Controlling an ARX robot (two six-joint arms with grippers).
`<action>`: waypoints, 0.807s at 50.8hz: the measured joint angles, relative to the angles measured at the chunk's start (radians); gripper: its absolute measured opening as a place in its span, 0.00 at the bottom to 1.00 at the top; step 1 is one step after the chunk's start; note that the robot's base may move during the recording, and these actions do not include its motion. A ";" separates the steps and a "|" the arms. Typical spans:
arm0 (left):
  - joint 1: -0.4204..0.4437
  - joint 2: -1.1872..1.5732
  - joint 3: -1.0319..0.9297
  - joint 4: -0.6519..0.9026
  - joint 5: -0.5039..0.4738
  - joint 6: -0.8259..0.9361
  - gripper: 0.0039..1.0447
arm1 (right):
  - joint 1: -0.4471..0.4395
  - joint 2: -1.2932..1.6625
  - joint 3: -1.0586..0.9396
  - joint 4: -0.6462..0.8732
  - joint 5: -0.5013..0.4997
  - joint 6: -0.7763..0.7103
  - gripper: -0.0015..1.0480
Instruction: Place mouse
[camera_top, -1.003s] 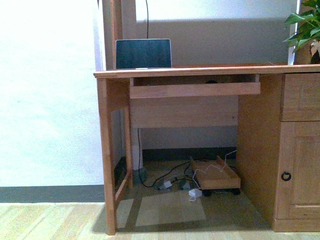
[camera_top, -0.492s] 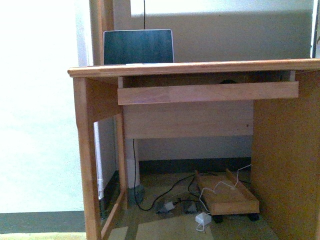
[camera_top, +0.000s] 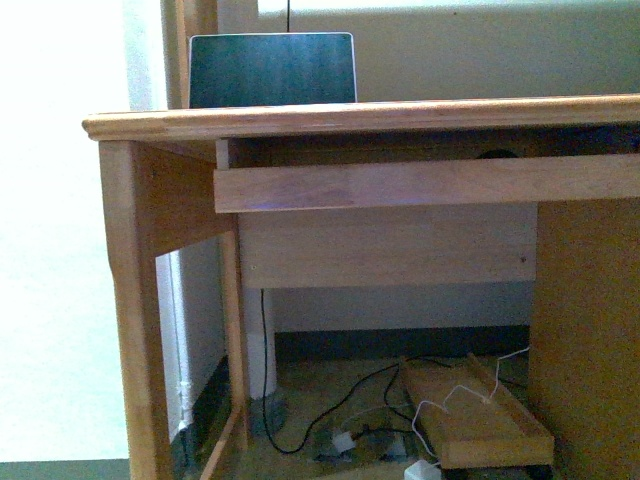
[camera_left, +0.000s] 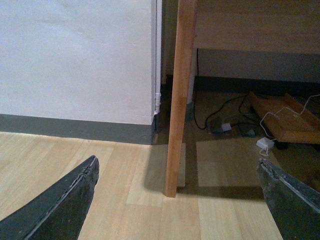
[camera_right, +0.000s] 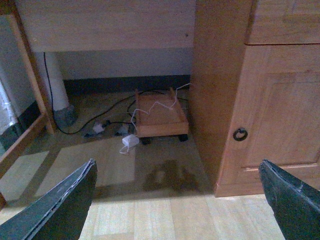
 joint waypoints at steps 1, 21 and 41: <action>0.000 0.000 0.000 0.000 0.000 0.000 0.93 | 0.000 0.000 0.000 0.000 0.001 0.000 0.93; 0.000 0.001 0.000 0.000 0.000 0.000 0.93 | 0.000 0.002 0.000 0.000 0.000 0.000 0.93; 0.000 0.001 0.000 0.000 0.000 0.000 0.93 | 0.000 0.002 0.000 0.000 0.000 0.000 0.93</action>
